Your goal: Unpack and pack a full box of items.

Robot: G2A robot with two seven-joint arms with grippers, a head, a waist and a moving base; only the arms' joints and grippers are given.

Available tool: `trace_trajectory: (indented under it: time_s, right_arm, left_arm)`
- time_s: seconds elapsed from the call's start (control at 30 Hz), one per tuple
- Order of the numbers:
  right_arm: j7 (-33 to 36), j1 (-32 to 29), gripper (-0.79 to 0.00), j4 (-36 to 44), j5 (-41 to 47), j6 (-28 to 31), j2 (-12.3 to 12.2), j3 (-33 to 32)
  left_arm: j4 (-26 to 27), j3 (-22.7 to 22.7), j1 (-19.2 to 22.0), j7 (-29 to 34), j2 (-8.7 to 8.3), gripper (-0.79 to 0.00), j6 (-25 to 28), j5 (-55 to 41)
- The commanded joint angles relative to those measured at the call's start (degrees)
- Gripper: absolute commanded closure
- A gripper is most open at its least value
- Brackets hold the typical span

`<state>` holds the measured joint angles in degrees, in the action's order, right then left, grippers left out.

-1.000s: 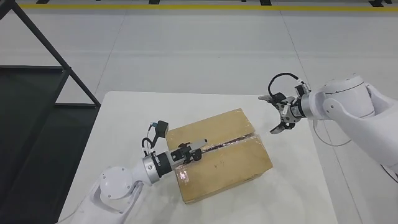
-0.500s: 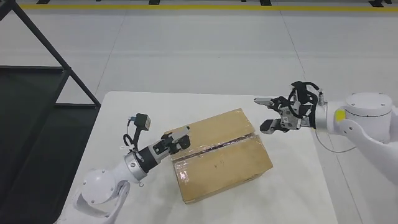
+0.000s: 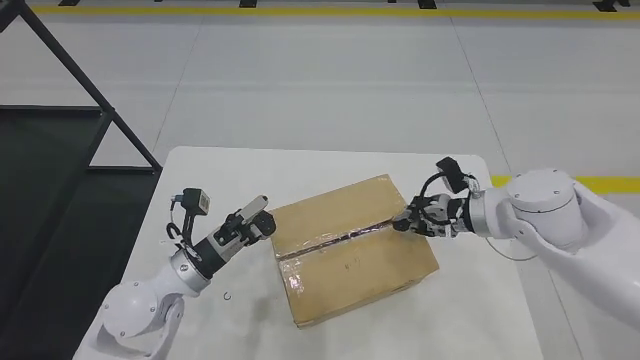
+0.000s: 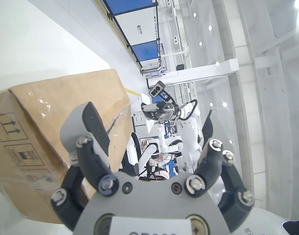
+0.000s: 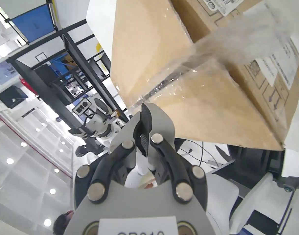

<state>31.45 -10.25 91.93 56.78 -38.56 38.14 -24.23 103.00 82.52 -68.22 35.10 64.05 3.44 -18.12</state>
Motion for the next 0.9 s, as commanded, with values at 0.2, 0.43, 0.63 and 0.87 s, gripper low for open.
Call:
trace_trajectory:
  time_s: [0.2,0.43,0.63,0.87]
  right_arm:
    - [-8.73,0.14,0.0,-2.77,-1.62,-4.18,2.82,-0.55]
    - [-11.86,0.11,0.0,-7.98,0.51,-7.82,4.83,-1.77]
    - [-13.54,-0.02,0.0,-12.02,1.18,-9.03,6.52,-2.43]
    - [-11.75,-0.64,0.0,-15.14,0.5,-9.8,7.45,-3.39]
  left_arm:
    - [0.26,0.27,-0.39,-0.25,-0.02,-0.785,0.31,-0.3]
    - [0.28,0.76,-0.8,-0.03,-0.1,-0.785,0.58,-0.54]
    - [0.3,1.01,-0.87,0.25,-0.15,-0.785,0.56,-0.62]
    - [0.33,1.42,-1.01,0.55,-0.25,-0.785,0.5,-0.49]
